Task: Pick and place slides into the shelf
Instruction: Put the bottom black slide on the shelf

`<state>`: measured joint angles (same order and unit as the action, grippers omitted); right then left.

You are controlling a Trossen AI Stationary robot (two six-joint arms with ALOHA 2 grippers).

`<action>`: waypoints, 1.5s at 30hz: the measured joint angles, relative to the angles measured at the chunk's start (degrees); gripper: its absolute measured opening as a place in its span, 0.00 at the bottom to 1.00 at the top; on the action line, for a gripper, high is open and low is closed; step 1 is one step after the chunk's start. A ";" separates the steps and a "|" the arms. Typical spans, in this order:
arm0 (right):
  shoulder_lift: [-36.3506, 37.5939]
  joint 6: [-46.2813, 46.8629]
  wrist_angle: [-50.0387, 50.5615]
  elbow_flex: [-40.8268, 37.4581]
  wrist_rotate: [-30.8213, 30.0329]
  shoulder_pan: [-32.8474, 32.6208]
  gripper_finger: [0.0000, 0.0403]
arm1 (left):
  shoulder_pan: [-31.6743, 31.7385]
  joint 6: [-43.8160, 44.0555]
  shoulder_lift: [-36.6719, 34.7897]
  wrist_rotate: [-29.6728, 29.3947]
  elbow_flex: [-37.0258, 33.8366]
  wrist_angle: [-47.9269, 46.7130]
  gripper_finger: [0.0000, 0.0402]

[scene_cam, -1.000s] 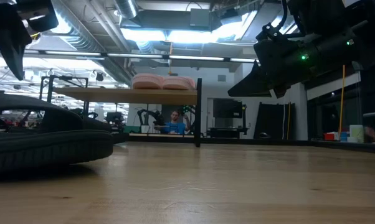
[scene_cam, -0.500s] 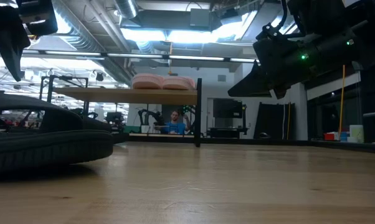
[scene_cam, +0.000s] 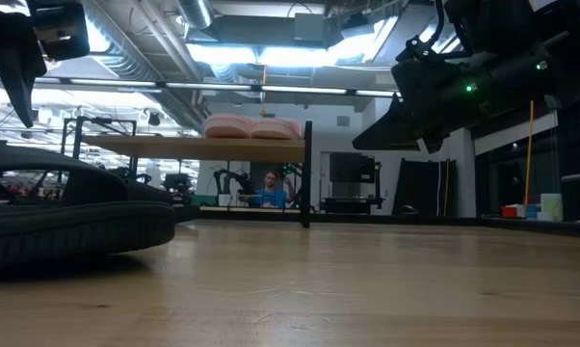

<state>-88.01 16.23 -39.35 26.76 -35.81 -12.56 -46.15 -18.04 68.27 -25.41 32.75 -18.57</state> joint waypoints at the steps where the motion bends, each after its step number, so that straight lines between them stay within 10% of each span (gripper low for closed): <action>1: 0.00 0.00 0.00 0.00 0.00 0.00 0.06 | 0.00 -0.01 0.00 0.02 0.00 0.00 0.36; 45: 0.00 -0.17 0.22 0.02 -0.02 0.00 0.06 | 4.55 -5.03 6.45 -0.06 0.00 9.56 0.36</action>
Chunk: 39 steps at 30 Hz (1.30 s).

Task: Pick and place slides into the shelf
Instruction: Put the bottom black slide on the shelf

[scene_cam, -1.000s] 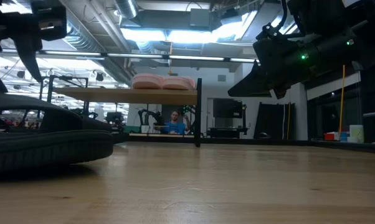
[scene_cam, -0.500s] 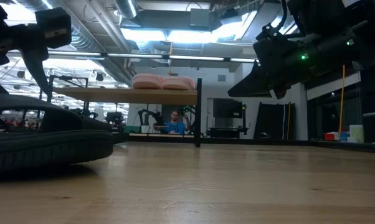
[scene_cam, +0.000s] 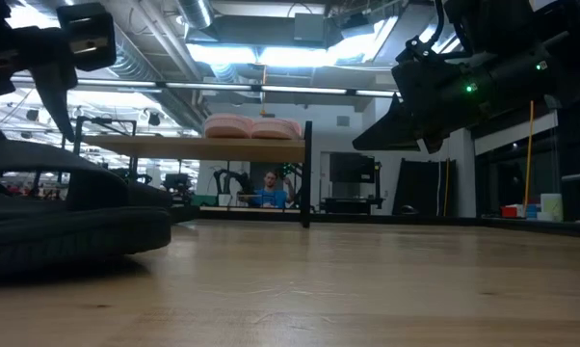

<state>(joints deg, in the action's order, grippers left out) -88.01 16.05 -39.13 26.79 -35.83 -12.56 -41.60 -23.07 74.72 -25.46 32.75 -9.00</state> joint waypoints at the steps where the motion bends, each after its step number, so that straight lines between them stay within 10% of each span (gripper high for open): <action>1: 0.00 0.00 0.00 0.00 0.00 0.00 0.06 | 0.31 0.00 0.01 0.33 0.00 0.25 0.36; 21: 0.02 0.13 0.39 0.00 0.00 0.00 0.06 | 3.47 -4.48 7.23 0.71 0.04 5.74 0.35; 39: 0.02 0.03 0.42 0.00 0.00 0.00 0.06 | 3.47 5.32 7.26 -8.72 -0.05 3.59 0.04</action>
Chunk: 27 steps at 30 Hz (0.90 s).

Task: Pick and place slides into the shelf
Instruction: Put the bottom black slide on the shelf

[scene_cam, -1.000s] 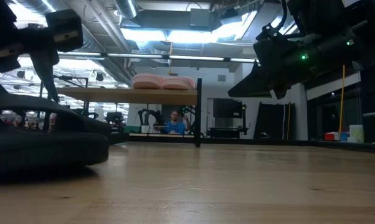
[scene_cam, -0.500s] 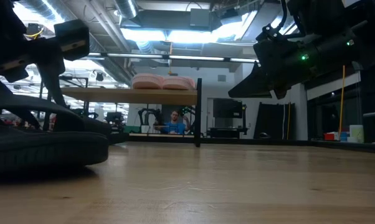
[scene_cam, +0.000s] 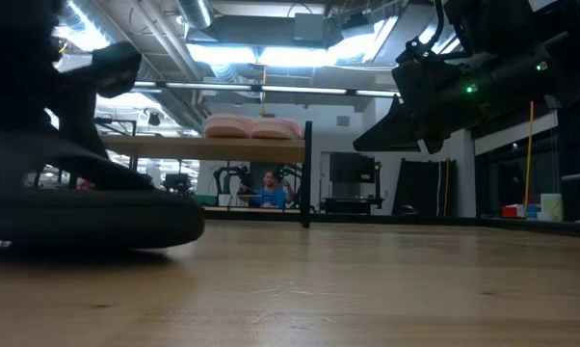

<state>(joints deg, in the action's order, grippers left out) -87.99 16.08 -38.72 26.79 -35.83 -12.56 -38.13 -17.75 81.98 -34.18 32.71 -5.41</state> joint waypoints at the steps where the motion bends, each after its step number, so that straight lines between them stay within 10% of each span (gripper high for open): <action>1: 0.00 0.00 0.00 0.00 0.00 0.00 0.06 | 0.00 2.17 0.02 -1.77 -0.04 -0.92 0.04; 27: 0.00 -1.71 0.07 0.00 0.00 0.00 0.06 | 0.02 33.98 0.02 -19.29 -0.02 -9.82 0.01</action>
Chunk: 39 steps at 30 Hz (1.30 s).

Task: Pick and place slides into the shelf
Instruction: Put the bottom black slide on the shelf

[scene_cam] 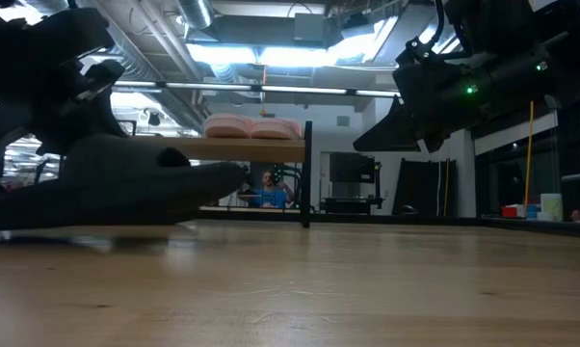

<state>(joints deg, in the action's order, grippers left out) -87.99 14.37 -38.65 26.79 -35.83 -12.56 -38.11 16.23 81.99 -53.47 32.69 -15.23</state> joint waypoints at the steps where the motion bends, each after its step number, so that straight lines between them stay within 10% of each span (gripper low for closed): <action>1: 0.00 -0.06 0.00 0.00 0.00 0.00 0.06 | 0.00 0.99 -0.02 -0.03 -0.02 -0.32 0.01; 22: 0.00 -1.22 -0.21 0.00 0.00 0.00 0.06 | 7.28 11.75 -8.71 1.05 1.11 -6.83 0.00; 39: 0.00 -6.93 0.22 0.00 -0.02 0.04 0.06 | 11.71 27.68 -10.99 -5.62 26.64 -50.59 0.00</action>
<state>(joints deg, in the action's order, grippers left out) -87.99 7.44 -38.44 26.79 -35.86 -12.51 -26.40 43.92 71.00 -59.09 59.32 -65.83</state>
